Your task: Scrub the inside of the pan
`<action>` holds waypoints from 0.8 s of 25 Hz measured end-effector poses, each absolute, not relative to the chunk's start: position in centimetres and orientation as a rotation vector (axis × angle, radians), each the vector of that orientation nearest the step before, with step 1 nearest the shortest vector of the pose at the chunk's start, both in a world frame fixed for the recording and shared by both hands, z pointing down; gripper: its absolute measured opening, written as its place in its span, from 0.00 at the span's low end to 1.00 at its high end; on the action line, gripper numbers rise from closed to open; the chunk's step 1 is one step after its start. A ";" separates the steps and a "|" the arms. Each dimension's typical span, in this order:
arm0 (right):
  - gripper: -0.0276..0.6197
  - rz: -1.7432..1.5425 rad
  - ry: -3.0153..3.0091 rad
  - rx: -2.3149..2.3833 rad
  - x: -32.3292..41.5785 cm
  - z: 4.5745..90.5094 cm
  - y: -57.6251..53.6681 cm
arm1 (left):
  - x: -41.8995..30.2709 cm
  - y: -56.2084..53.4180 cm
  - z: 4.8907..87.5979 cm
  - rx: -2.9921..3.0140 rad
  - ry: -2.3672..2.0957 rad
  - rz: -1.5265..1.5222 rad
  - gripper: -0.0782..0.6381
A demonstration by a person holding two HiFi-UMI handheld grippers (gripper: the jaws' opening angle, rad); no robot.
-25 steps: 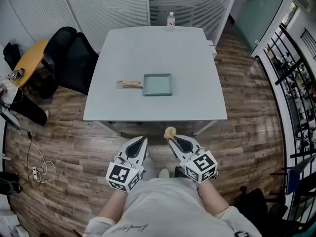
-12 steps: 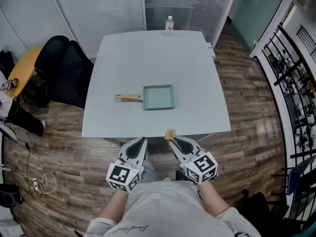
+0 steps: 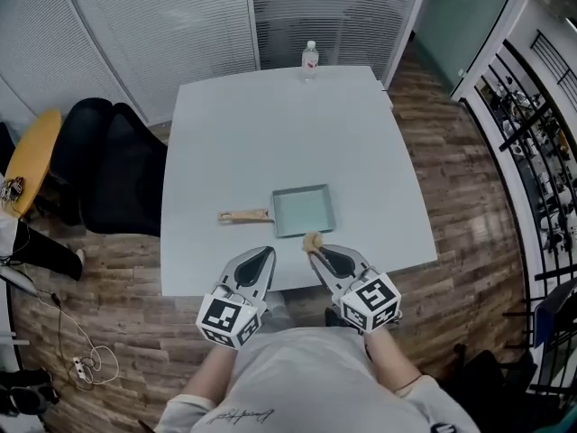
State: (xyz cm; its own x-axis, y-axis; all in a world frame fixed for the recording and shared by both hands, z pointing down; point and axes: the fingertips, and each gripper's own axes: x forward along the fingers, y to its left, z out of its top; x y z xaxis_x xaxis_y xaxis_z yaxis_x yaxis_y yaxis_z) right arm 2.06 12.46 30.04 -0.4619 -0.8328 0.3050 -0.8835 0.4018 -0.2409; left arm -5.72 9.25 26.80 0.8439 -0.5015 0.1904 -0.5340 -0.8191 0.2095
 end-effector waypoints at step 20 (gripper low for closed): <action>0.14 0.592 -2.461 1.566 2.7 30.2 5.6 | -5.8 2.4 27.7 2.764 -0.721 0.220 0.12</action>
State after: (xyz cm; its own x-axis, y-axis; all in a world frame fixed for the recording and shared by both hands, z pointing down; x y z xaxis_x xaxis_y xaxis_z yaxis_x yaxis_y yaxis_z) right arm 2.74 5.57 30.22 -0.4367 -0.8312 0.3441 -0.8967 0.3716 -0.2403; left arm -5.85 2.43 27.69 0.8642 -0.4554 0.2139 -0.4973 -0.8376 0.2259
